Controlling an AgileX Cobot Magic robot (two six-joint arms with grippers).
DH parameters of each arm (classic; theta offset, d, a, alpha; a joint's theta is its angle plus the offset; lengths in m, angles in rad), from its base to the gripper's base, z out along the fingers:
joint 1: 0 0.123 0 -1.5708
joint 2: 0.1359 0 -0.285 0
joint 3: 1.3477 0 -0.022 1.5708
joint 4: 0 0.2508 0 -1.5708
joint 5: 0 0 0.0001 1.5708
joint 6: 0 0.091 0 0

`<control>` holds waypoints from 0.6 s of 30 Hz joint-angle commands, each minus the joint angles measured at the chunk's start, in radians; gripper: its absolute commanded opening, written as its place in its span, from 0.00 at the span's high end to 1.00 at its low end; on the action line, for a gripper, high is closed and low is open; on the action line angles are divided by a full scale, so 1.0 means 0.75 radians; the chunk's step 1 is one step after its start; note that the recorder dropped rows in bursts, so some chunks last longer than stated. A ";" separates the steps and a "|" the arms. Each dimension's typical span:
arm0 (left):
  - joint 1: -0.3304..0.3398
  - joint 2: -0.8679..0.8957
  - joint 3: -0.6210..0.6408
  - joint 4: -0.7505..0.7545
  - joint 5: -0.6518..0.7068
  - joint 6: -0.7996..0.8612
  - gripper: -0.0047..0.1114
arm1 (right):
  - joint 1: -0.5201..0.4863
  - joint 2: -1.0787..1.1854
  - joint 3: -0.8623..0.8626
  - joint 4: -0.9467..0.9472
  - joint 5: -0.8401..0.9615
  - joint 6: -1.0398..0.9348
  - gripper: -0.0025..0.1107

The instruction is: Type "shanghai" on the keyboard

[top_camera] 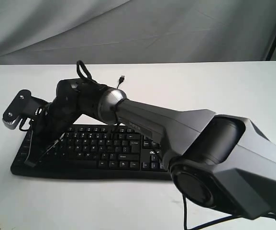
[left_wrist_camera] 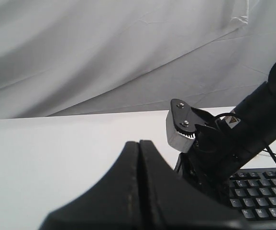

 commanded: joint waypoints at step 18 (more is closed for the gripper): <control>-0.009 -0.003 0.002 0.000 -0.008 -0.004 0.96 | -0.155 -0.483 0.660 -0.161 0.023 0.072 0.98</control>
